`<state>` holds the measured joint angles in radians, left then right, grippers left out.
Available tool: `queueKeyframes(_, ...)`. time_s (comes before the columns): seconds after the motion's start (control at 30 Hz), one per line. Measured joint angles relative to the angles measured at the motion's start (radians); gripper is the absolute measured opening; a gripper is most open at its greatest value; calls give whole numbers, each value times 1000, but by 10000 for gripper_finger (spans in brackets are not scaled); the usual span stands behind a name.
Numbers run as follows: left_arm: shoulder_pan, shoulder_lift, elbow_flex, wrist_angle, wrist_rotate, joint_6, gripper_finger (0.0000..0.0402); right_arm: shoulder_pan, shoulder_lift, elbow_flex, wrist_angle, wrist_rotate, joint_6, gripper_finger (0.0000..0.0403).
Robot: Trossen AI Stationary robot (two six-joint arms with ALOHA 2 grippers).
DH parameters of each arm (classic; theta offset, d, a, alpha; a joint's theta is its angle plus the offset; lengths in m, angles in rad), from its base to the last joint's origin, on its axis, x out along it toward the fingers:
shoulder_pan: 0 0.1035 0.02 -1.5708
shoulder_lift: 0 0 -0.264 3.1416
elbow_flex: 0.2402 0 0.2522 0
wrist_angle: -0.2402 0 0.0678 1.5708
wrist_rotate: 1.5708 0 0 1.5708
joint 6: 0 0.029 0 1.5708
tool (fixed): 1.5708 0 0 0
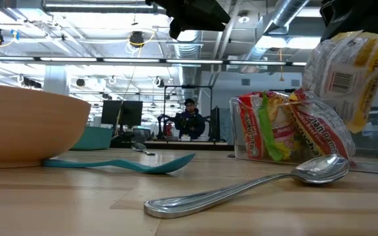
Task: Pick & Place Food Item
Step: Put the yellow noodle pack into the transparent bin
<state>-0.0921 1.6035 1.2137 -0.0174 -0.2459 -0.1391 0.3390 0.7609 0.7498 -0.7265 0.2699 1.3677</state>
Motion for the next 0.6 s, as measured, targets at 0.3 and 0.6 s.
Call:
queueKeyframes(0.3,0,0,0,0,0,0,108,160,-1,0,-79,181,221,0)
queueKeyframes(0.6,0,0,0,5,0,0,108,220,84,1,-86,210,283,0)
